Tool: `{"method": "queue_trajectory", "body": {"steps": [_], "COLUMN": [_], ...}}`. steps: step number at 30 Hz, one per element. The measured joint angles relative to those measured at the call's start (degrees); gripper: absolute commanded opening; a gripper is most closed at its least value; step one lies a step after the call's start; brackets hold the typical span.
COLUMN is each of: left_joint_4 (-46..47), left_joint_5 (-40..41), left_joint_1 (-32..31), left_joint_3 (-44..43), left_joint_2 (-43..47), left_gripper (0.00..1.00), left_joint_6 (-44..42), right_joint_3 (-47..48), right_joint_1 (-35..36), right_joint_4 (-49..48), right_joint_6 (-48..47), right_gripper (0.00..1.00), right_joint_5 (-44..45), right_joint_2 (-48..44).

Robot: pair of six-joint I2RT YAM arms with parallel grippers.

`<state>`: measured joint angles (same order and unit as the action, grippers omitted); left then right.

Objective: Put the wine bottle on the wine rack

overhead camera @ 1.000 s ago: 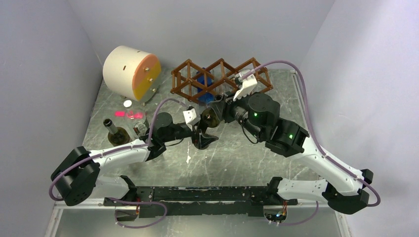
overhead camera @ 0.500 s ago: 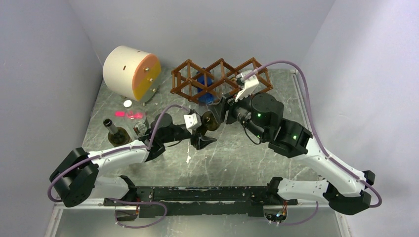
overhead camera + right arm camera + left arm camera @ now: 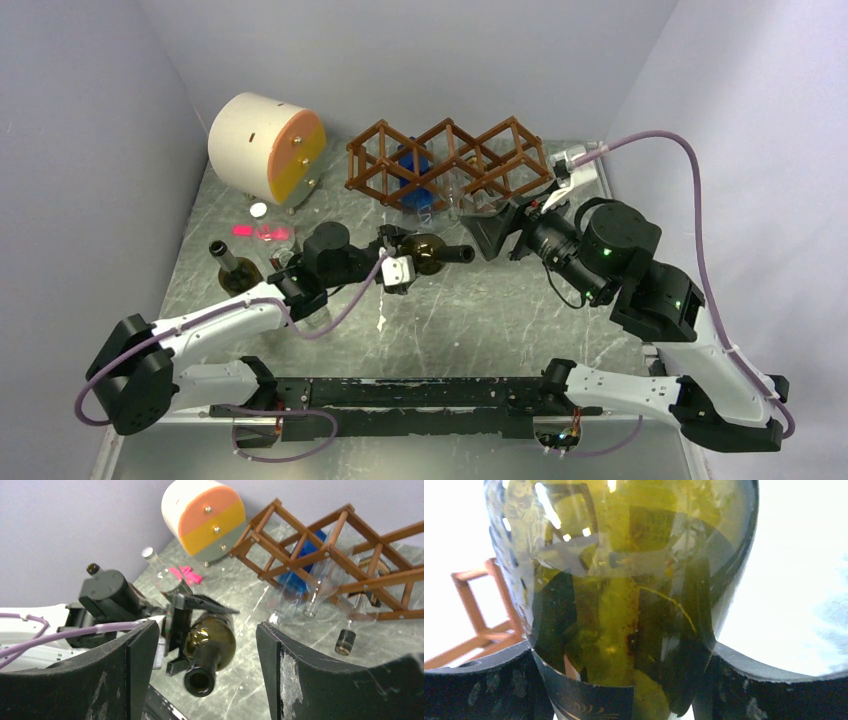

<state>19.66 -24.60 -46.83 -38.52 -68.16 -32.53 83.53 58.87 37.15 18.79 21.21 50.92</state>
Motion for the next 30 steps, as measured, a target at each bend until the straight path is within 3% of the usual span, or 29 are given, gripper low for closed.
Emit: {"method": "queue_trajectory", "body": {"steps": [7, 15, 22, 30], "left_joint_4": [-1.73, -4.24, -12.72, -14.51], "left_joint_5": [2.99, 5.57, 10.34, 17.03], "left_joint_1": [-0.28, -0.42, -0.59, -0.63], "left_joint_3": [-0.02, -0.15, -4.42, -6.8], "left_joint_2": [2.93, 4.2, 4.28, 3.98], "left_gripper": [0.07, 0.07, 0.07, 0.07], "left_joint_6": [-18.27, -29.57, -43.39, -54.95], "right_joint_3": [0.13, -0.2, -3.76, -11.26], "right_joint_1": [0.0, 0.0, 0.0, 0.0], "right_joint_4": [6.21, 12.55, 14.01, 11.34], "right_joint_6": [0.98, 1.9, 1.18, -1.38], "right_gripper": [0.75, 0.74, 0.74, 0.73], "right_joint_5": [-2.19, -3.41, -6.95, -7.61], "right_joint_2": [-0.2, 0.11, 1.62, 4.68]}}
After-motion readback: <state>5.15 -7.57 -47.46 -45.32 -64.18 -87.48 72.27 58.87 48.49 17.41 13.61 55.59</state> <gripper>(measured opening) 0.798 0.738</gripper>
